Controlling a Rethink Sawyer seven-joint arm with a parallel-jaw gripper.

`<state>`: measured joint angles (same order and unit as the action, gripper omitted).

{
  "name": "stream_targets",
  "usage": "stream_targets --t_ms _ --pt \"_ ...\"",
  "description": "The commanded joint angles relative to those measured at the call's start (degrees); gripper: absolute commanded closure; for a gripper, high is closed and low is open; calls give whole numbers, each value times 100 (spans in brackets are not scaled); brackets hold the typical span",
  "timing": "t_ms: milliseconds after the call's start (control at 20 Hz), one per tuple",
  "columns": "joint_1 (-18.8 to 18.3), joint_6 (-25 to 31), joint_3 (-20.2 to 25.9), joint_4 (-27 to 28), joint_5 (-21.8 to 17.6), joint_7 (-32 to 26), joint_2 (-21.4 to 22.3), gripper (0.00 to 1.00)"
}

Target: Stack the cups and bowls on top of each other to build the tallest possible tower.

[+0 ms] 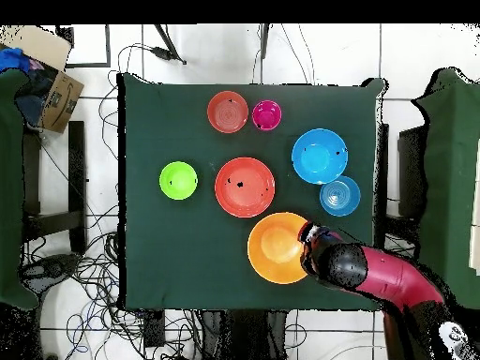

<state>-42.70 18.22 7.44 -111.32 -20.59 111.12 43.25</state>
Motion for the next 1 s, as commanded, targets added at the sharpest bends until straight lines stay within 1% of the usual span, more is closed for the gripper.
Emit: stream_targets --t_ms 50,150,250,750,1000 --pt "199 -462 214 -93 -552 84 -625 0" --pt "230 -566 118 -31 -646 113 -738 0" --pt "202 -611 84 -43 -702 118 -753 0" --pt "-117 -400 207 -156 -792 -45 -501 0" --pt "-279 -413 256 -239 -839 -113 -376 0"
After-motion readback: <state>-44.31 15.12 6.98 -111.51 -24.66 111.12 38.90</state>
